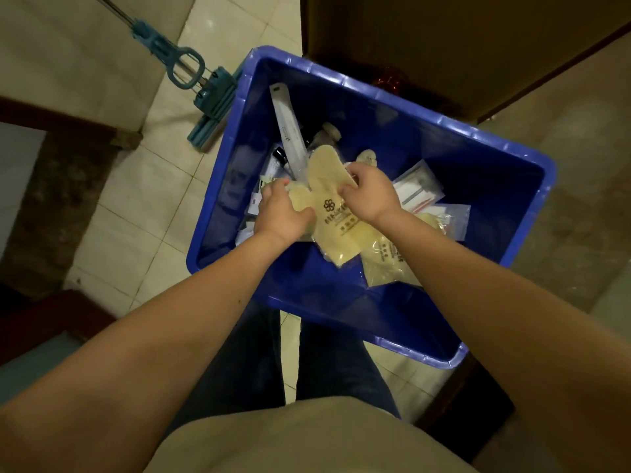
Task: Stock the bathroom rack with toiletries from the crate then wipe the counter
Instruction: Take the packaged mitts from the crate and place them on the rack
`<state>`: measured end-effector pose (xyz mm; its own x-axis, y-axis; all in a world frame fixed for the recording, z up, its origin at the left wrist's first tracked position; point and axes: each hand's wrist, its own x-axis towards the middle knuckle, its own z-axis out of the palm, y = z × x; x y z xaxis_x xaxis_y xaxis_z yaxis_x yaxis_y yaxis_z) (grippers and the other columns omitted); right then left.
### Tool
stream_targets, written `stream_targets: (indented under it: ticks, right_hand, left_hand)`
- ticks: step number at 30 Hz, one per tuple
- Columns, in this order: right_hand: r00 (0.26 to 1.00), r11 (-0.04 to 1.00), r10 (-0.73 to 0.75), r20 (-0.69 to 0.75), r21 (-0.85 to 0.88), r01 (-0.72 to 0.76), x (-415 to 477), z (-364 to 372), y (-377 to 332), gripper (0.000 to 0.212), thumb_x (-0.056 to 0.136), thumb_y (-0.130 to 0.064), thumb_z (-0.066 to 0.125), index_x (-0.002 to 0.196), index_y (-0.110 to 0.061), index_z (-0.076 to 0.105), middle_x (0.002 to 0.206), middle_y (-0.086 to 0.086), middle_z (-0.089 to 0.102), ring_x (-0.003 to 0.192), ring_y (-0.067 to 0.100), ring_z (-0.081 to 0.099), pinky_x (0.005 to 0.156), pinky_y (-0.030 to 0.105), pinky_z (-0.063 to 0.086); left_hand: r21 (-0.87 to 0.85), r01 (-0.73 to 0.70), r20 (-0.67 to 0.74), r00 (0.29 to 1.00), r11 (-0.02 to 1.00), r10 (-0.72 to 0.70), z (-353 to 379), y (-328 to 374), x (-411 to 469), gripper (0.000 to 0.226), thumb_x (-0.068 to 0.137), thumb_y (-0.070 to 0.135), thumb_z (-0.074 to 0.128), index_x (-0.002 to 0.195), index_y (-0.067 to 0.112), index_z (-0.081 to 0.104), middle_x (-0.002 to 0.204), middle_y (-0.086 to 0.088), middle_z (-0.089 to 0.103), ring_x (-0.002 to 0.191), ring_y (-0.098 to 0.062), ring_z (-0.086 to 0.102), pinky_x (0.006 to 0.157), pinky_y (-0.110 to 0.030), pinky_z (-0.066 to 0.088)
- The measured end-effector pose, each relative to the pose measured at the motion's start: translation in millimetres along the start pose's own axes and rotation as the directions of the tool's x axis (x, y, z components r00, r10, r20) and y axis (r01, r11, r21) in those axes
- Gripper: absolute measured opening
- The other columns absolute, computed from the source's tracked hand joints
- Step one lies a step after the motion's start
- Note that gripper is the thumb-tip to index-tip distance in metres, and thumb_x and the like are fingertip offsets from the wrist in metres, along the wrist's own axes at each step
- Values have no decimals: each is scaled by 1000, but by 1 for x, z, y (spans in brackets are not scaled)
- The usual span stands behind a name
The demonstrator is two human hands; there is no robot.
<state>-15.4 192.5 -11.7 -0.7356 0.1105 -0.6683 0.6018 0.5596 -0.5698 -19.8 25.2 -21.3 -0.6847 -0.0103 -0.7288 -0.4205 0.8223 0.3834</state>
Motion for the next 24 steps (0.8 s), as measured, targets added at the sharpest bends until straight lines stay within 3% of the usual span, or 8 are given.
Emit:
stream_targets:
  ticks: [4, 6, 8, 12, 14, 18, 22, 24]
  right_hand:
    - [989, 947, 135, -54, 302, -113, -25, -13, -1, 3, 90, -13, 59, 93, -13, 62, 87, 7, 66, 80, 24, 64, 67, 37, 53]
    - [977, 870, 207, -50, 467, -160, -38, -19, -1, 6, 92, -13, 60, 95, -18, 62, 96, 7, 70, 87, 24, 68, 76, 41, 58]
    - [962, 781, 272, -38, 593, -197, -48, -24, 0, 10, 93, -15, 60, 98, -24, 60, 99, 3, 70, 89, 20, 69, 76, 38, 59]
    - [927, 540, 373, 28, 806, -241, -68, -34, 5, 13, 92, -13, 62, 102, -22, 62, 102, 5, 72, 91, 23, 71, 80, 43, 60]
    - [916, 470, 401, 30, 851, -233, -77, -36, 9, 14, 92, -11, 62, 102, -20, 63, 101, 6, 73, 90, 24, 72, 79, 43, 60]
    - [896, 433, 443, 23, 870, -236, -93, -36, 17, 13, 91, -10, 63, 103, -16, 64, 100, 7, 73, 89, 24, 72, 76, 40, 60]
    - [895, 455, 442, 59, 845, -281, -107, -33, 26, 15, 92, -8, 62, 106, -14, 62, 105, 7, 71, 93, 23, 70, 82, 39, 59]
    - [901, 520, 430, 52, 802, -294, -114, -32, 30, 18, 92, -7, 61, 109, -13, 62, 101, 3, 71, 86, 15, 69, 68, 25, 59]
  left_hand:
    - [-157, 28, 21, 999, 987, -25, -10, 18, -9, 86, 84, 33, 70, 150, 14, 18, 148, -4, 34, 123, -18, 44, 93, -27, 36]
    - [-252, 80, 60, 996, 965, -67, -15, 29, -14, 87, 86, 33, 68, 152, 12, 14, 135, 1, 45, 116, -15, 48, 92, -29, 38]
    - [-324, 106, 96, 992, 940, -79, -17, 38, -19, 78, 88, 33, 66, 148, 10, 22, 119, 2, 52, 109, -19, 53, 86, -30, 41]
    - [-391, 71, 140, 990, 918, -17, -19, 53, -32, 49, 89, 37, 65, 129, 11, 51, 121, -5, 63, 107, -23, 62, 92, -38, 51]
    - [-421, 44, 143, 990, 906, 18, -18, 59, -39, 31, 89, 35, 65, 113, 15, 60, 111, -5, 67, 102, -23, 65, 84, -35, 54]
    - [-399, -46, 106, 990, 916, 96, -16, 65, -46, 14, 85, 27, 72, 93, 22, 61, 92, 5, 67, 84, -11, 65, 64, -22, 50]
    - [-288, -120, 105, 982, 950, 156, -13, 62, -48, 28, 86, 27, 71, 108, 15, 60, 96, 4, 67, 86, -10, 64, 66, -24, 50]
    - [-189, -151, 90, 981, 970, 170, -10, 60, -47, 29, 87, 31, 69, 110, 15, 60, 97, 2, 67, 87, -15, 65, 73, -32, 53]
